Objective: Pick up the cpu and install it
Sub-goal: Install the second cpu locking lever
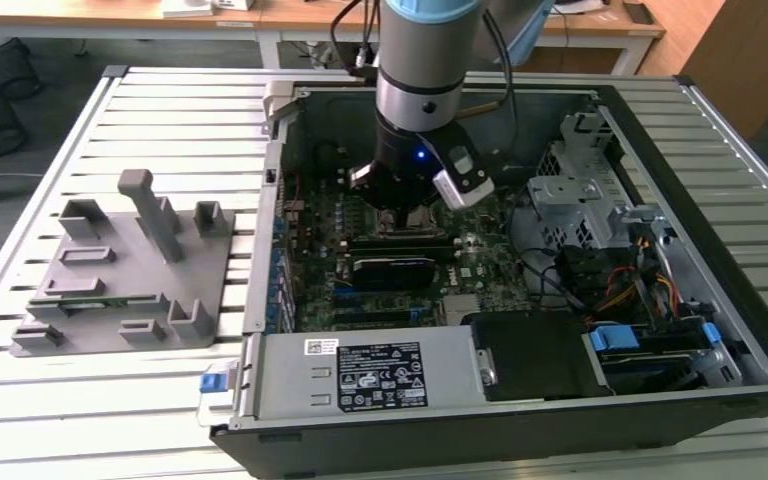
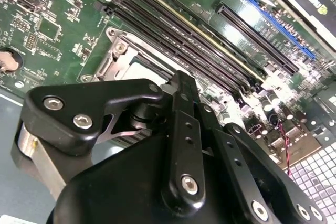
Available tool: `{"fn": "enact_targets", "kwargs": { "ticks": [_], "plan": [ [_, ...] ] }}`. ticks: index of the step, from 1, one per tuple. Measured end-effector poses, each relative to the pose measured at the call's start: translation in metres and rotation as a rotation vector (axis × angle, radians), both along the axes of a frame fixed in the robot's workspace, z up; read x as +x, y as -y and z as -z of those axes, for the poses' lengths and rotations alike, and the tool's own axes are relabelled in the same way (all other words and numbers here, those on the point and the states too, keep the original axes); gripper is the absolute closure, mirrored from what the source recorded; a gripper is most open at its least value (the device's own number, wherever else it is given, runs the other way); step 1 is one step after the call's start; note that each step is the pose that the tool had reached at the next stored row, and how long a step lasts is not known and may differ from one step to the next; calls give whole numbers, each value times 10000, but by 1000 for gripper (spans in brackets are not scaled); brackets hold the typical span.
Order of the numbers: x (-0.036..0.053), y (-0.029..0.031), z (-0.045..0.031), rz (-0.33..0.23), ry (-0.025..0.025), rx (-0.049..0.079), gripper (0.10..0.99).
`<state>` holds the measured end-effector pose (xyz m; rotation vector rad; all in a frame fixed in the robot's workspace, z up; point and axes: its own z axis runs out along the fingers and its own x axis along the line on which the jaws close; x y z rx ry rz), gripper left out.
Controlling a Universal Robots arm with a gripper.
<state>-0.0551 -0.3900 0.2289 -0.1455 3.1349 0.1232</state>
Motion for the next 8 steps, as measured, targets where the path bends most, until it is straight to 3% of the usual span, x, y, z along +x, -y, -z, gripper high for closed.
{"fn": "enact_targets", "kwargs": {
  "ticks": [8],
  "plan": [
    [-5,1,101,0,-17,1,980]
  ]
}}
